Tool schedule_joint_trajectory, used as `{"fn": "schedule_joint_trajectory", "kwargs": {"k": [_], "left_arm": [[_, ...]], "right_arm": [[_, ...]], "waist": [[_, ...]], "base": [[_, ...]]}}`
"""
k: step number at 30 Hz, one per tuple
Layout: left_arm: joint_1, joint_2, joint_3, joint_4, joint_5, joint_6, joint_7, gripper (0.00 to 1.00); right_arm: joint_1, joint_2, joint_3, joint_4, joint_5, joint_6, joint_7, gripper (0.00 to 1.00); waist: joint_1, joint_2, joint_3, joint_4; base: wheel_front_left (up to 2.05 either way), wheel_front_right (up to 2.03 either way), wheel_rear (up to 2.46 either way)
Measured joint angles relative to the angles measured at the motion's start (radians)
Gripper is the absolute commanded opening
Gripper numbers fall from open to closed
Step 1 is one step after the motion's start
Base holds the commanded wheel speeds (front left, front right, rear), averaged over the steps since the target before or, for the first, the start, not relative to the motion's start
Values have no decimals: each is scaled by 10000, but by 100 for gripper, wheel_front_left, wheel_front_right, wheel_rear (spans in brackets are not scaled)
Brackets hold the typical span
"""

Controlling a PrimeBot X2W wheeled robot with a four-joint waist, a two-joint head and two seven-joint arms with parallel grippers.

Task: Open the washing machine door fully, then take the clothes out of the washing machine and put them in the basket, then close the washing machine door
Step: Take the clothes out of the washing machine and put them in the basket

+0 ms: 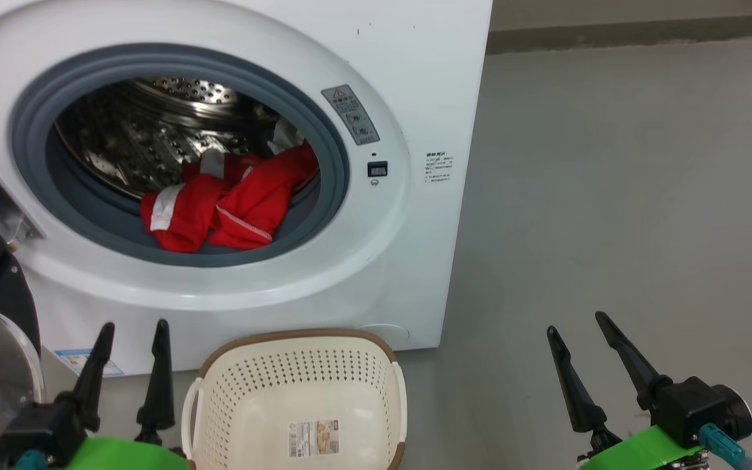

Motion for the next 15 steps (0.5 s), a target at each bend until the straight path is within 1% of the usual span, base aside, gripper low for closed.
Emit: {"fn": "schedule_joint_trajectory", "kwargs": {"k": [5, 7, 15], "left_arm": [[-666, -2, 15, 474, -4, 0, -29, 100], [-1115, -13, 6, 848, -10, -2, -86, 100], [-2580, -58, 86, 1599, 10, 0, -201, 100]], "right_arm": [[-285, -79, 81, -88, -29, 0, 0, 100], [-480, -119, 100, -150, -46, 0, 0, 100], [-1072, -165, 303, -242, -58, 0, 0, 100]], "waist": [[-1, 0, 360, 11], [-1, 0, 611, -1], [-1, 0, 1356, -72]], "base": [[0, 0, 0], [0, 0, 0], [0, 0, 0]]}}
